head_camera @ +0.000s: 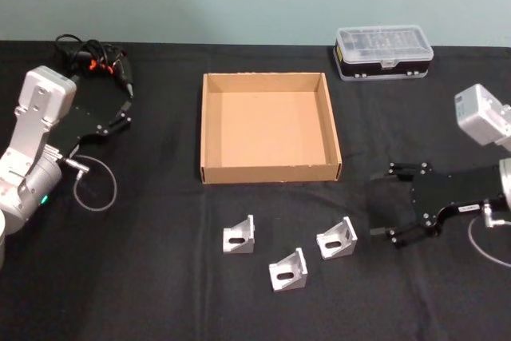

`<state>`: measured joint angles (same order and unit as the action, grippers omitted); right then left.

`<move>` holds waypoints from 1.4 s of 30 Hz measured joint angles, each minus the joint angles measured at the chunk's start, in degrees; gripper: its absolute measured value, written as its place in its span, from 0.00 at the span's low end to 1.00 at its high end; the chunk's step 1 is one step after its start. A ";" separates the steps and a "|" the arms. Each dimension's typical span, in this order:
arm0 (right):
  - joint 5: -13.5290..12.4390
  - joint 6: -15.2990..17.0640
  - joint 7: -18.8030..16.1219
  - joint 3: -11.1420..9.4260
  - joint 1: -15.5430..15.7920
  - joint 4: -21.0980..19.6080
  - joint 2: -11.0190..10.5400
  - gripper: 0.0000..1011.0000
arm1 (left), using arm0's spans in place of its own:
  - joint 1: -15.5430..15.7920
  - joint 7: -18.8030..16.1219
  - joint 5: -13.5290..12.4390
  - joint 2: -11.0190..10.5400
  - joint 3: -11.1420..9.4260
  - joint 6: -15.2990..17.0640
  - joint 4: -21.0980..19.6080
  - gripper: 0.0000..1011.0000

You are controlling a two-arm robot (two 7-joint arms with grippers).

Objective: Use one hand to pick up the angle iron from the table and place it into the box.

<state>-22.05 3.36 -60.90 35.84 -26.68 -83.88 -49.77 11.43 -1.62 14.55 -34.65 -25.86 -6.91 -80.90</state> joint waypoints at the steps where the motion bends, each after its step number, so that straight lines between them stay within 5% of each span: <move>1: 0.40 -0.06 -0.48 0.71 -0.51 0.50 0.32 0.99 | 0.00 0.00 0.00 0.00 0.00 0.00 0.00 0.99; 14: 1.82 -0.50 -2.46 4.98 -3.03 2.68 2.02 0.99 | 0.00 0.00 0.00 0.00 0.00 0.00 0.00 0.99; 42: 2.78 -1.90 -1.36 10.33 -6.27 6.85 5.78 0.99 | 0.01 0.00 0.00 0.00 0.00 0.00 0.00 0.99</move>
<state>-19.26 1.46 -62.26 46.17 -32.95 -77.02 -43.99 11.44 -1.62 14.54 -34.65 -25.86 -6.90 -80.90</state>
